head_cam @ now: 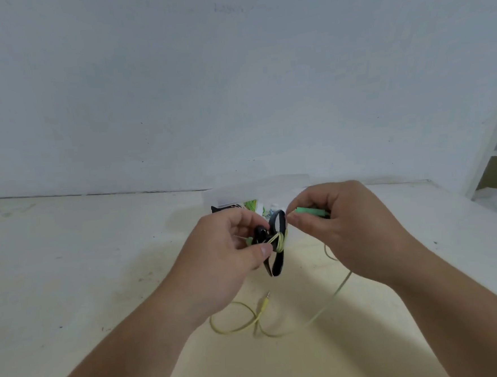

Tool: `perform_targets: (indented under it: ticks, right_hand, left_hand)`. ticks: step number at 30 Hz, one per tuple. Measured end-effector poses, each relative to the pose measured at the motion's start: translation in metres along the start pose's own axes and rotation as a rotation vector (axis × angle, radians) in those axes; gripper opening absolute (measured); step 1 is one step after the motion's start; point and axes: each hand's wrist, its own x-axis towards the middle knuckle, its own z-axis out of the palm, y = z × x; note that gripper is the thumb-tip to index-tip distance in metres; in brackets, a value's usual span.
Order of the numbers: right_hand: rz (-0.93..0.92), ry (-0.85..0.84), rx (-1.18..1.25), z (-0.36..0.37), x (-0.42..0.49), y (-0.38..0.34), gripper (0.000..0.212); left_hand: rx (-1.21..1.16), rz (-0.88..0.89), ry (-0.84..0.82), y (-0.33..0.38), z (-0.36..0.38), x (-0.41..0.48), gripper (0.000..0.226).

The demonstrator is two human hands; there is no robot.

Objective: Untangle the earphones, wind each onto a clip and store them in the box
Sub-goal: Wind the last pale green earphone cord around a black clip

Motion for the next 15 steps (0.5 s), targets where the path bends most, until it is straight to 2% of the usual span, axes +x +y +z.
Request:
perform_targets:
  ticks: [5,10,12,15]
  right_hand:
    - [0.040,0.049,0.163,-0.003,0.002,0.005,0.011]
    - [0.095,-0.046,0.312,-0.003,0.003,0.012,0.010]
    - [0.143,-0.099,0.431,-0.003,0.005,0.014,0.012]
    - [0.224,-0.188,0.619,-0.002,0.007,0.015,0.004]
  left_hand:
    - [-0.149,-0.065,-0.117,0.003,-0.006,-0.002,0.024]
    - [-0.221,-0.082,-0.197,0.005,-0.007,-0.004,0.023]
    - [-0.259,-0.086,-0.241,0.005,-0.008,-0.004,0.021]
    - [-0.297,-0.090,-0.303,0.005,-0.010,-0.003,0.024]
